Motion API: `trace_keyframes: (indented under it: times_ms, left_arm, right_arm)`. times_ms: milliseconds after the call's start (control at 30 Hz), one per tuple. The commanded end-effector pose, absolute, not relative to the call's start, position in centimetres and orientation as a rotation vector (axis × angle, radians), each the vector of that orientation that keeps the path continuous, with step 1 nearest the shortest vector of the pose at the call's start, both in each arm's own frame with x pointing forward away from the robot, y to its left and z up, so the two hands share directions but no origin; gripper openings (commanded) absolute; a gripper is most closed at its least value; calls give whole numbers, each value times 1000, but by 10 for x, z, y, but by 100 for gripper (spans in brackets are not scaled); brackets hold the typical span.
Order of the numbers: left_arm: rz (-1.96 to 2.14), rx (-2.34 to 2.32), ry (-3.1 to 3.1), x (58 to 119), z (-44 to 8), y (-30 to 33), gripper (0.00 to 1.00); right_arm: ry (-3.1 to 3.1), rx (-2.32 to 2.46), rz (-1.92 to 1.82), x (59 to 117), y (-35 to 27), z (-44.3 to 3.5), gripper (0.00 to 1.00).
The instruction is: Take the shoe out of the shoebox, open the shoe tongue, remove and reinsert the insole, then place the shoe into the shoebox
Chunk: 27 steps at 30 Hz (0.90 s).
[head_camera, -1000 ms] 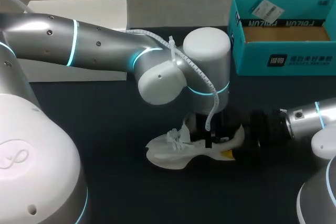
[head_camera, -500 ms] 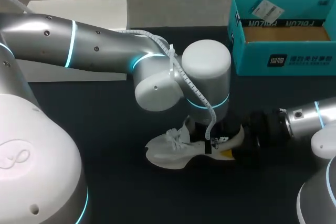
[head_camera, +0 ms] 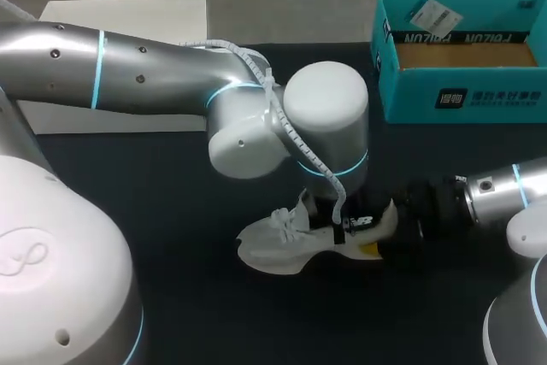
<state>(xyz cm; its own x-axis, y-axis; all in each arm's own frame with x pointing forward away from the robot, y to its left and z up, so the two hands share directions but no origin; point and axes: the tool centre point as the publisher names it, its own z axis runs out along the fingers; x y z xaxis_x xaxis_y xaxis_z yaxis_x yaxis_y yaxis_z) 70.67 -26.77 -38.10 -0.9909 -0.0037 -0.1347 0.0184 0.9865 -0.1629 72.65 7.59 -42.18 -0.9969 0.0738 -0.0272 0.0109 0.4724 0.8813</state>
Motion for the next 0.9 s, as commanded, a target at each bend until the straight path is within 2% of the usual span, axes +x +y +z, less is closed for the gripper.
trace_keyframes:
  times_ms: [33,900]
  left_arm:
    - [-350,14,3022,710,-369,-252,0]
    - [-836,14,3059,707,-321,-248,0]
  right_arm:
    - [2643,77,1576,725,77,-422,0]
    - [2643,77,1576,725,77,-422,0]
